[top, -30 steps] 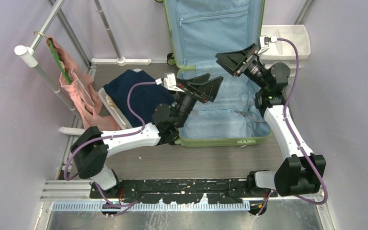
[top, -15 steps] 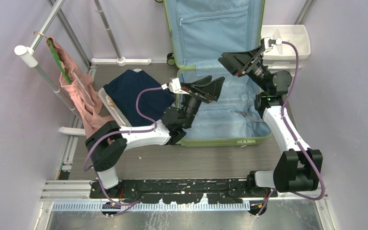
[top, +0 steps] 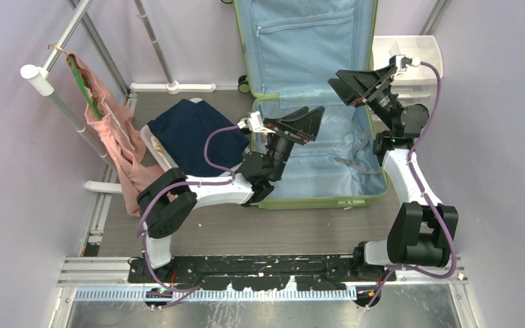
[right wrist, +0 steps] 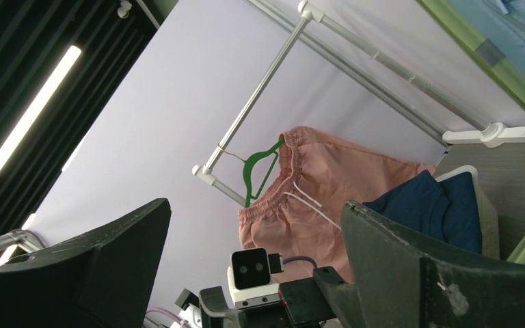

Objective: Open, take out, and arrange the luggage
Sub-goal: Adjust the luggage at the center of the board.

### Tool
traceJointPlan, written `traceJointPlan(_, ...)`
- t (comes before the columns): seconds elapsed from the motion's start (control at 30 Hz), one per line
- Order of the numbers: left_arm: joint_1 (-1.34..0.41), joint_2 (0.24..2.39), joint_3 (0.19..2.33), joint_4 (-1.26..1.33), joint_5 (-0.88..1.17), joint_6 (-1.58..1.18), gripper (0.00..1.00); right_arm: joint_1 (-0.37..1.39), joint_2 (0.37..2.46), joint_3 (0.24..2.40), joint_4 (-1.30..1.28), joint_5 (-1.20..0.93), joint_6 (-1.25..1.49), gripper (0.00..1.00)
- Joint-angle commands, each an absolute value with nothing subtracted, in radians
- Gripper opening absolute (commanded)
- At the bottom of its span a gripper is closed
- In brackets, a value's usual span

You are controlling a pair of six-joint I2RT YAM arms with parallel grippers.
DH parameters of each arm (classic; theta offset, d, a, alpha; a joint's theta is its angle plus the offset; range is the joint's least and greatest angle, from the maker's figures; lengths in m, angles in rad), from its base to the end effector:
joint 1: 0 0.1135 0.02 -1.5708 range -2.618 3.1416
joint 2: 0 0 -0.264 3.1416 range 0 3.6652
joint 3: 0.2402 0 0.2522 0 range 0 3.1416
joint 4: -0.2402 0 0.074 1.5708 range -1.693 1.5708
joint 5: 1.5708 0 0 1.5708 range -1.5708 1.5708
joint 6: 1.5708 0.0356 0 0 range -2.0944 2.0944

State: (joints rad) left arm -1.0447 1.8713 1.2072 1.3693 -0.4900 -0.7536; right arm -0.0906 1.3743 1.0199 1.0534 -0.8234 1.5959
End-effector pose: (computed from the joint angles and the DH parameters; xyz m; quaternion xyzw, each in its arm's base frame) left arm 0.2195 -0.3447 0.3303 -0.1588 0.4345 -0.6261 0.6277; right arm 0.2953 -0.0006 0.4069 0.0477 0.5282 0.6912 0.4908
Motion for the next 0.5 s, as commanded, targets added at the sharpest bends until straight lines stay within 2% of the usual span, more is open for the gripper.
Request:
traceJointPlan(0.0,-1.036,1.897,1.251,1.431,-0.504,-0.786,1.0,-0.112,1.332,1.004,1.118,-0.836,1.604,1.0)
traceJointPlan(0.47,-1.029,1.928,1.284,1.432,-0.479,-0.809,1.0,-0.147,1.306,0.983,1.114,-0.833,1.604,1.0)
